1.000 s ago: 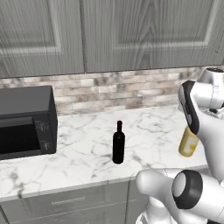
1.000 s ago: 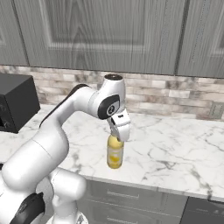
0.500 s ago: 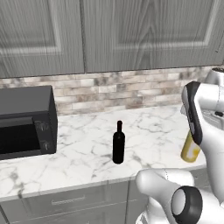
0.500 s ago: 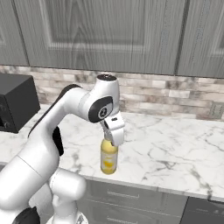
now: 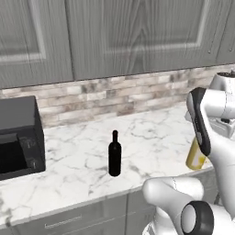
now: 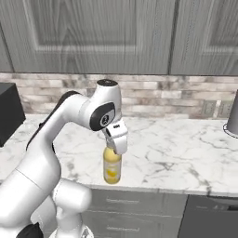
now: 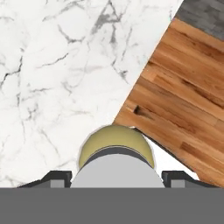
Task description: There is a wine glass and glass cup on the dining counter. Place the wine bottle next to the wine glass and the juice bottle next to the glass cup.
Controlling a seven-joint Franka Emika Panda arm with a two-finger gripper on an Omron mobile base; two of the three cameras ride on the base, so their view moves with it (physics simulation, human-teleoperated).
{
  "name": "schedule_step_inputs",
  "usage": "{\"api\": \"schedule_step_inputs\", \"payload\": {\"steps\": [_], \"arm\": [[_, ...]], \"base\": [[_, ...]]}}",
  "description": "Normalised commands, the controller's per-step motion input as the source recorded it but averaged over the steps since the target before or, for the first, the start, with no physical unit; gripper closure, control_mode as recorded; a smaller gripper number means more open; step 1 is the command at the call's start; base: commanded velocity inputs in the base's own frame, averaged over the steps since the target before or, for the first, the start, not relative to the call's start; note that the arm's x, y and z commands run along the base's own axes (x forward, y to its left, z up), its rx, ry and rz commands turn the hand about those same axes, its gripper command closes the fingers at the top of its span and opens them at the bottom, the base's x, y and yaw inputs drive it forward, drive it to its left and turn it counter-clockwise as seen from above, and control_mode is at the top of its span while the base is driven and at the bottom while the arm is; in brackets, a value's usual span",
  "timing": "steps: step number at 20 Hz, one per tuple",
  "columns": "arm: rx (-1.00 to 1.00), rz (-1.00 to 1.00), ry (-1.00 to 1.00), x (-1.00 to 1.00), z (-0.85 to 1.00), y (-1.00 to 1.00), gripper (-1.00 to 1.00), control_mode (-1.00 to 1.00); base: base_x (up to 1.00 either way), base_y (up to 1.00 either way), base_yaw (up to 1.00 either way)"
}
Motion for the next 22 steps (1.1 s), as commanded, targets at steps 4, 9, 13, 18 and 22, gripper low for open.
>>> {"api": "schedule_step_inputs", "payload": {"steps": [4,9,13,18,22], "arm": [[0.00,0.00,0.00,0.00,0.00,0.00,1.00,1.00],[0.00,0.00,0.00,0.00,0.00,0.00,1.00,1.00],[0.00,0.00,0.00,0.00,0.00,0.00,1.00,1.00],[0.00,0.00,0.00,0.00,0.00,0.00,1.00,1.00],[0.00,0.00,0.00,0.00,0.00,0.00,1.00,1.00]], "base": [[0.00,0.06,-0.95],[0.00,0.02,-0.96],[0.00,0.03,-1.00],[0.00,0.04,-1.00],[0.00,0.05,-1.00]]}}
